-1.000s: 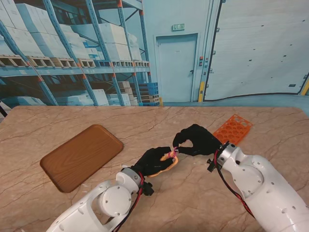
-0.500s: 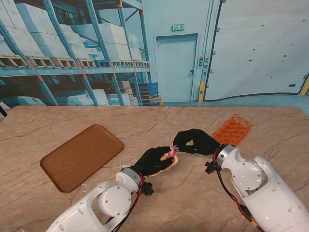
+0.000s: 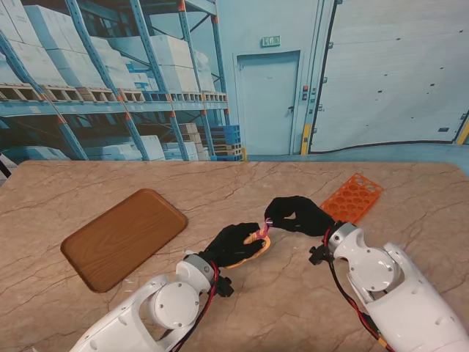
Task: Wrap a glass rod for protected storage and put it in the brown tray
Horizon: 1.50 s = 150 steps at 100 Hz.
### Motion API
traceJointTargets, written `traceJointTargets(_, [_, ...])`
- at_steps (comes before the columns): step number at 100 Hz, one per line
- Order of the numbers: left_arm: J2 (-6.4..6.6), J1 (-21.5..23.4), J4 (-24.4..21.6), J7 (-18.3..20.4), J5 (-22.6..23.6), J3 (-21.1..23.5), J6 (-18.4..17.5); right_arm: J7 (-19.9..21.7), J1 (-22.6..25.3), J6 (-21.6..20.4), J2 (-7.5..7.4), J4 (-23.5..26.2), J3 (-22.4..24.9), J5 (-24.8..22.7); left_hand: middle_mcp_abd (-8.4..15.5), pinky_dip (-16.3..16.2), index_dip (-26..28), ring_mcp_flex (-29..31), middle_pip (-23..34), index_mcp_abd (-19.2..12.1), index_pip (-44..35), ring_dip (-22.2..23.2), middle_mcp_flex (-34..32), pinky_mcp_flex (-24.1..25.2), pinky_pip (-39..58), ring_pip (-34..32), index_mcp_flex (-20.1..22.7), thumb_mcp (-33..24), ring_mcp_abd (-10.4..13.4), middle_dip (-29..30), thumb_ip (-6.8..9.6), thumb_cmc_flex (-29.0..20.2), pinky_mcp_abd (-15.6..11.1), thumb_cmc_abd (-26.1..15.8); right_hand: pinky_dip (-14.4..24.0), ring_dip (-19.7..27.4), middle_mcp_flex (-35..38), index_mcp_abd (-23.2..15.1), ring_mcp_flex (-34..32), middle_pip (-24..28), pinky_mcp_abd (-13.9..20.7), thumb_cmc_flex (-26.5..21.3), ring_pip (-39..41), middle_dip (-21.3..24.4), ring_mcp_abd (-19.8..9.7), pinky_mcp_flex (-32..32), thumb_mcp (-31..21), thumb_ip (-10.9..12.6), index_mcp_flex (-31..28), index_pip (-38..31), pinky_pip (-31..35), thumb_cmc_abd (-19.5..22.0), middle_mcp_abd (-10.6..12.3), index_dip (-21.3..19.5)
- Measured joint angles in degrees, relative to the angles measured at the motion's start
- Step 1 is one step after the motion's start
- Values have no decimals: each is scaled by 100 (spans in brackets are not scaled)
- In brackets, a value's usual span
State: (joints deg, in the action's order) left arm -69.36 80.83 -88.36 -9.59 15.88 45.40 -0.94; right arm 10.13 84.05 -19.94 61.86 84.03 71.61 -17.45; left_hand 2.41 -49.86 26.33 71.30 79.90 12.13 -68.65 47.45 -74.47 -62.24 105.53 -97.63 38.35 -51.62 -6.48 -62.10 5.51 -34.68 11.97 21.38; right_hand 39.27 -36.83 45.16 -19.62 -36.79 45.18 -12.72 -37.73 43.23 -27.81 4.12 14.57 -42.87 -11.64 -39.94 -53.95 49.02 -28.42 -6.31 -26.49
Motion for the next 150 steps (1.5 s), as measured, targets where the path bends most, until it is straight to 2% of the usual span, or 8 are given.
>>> traceJointTargets(20, [-4,1,-28,9,0,-5,-13,-223,5,5,56,-43,-48,-62,3,-3,9,0,0,-2,-1,0,0,0,0,-1,0,-1,3,0,0,-4,-1,0,11,-46,-453,-287,12,20,0,-5,-1,-1,1,2,-508,1,472,-414,-1,-380,-74,-573])
traceJointTargets(37, [-4,2,-42,20,0,-7,-13,-325,6,-27,85,-67,-56,-86,24,-11,9,0,0,-87,-2,0,-1,0,0,-1,0,-5,6,0,0,-5,-2,0,12,-47,-680,-479,12,14,0,-10,-1,-1,-4,4,-762,15,601,-619,-1,-371,-77,-875])
traceJointTargets(86, [-7,7,-55,20,-9,-10,-11,-273,-19,-58,93,-130,-186,183,67,-13,-61,0,0,-95,-3,0,-5,0,0,-2,4,-3,11,0,0,-9,-9,0,13,-49,-675,-402,12,14,0,-14,0,95,-6,4,-763,19,18,-395,-2,-441,-81,-277])
traceJointTargets(100, [-7,12,-54,8,-13,-4,-19,-302,-19,-14,109,-146,-216,206,70,-14,-193,1,0,-95,-2,0,-28,0,0,-2,27,0,27,0,1,-19,-35,298,13,-49,-625,-293,12,13,0,16,0,98,-5,4,-838,27,10,-399,-2,-524,-84,-266])
traceJointTargets(106, [-8,12,-52,1,-13,-3,-33,-328,-12,-1,120,-146,-220,214,77,-14,-196,1,0,-95,90,0,-28,0,0,-2,-14,0,41,0,-251,-21,-58,298,13,-49,-625,-219,12,13,0,27,0,98,-6,4,-850,54,10,-401,-2,-531,-84,-259])
traceJointTargets(115, [-8,10,-44,-5,0,-4,-57,-392,15,1,133,-140,-220,215,131,-14,-198,1,0,-95,169,0,-28,0,0,-2,-80,6,81,-3,-373,-22,-98,356,13,-49,-625,-129,12,13,0,80,0,98,-5,4,-903,99,10,-401,-2,-531,-85,-214])
traceJointTargets(128, [-9,0,-32,-18,33,-11,-71,-502,100,-19,150,-85,-197,213,208,-10,-149,1,1,-95,459,0,-28,0,0,-2,-82,759,120,-61,-373,-4,-149,247,13,-49,-625,-44,12,13,0,136,0,99,-6,4,-1125,109,0,-402,-2,-634,-86,-206])
traceJointTargets(150, [-8,-16,2,-34,96,-20,-119,-629,215,-117,163,-4,-161,152,225,-7,517,1,1,-42,911,0,-29,0,0,-2,-45,2697,158,-75,-374,893,-194,-307,13,-49,-625,29,12,12,0,415,1,100,-5,4,-1285,136,36,-403,-2,-943,-87,-154])
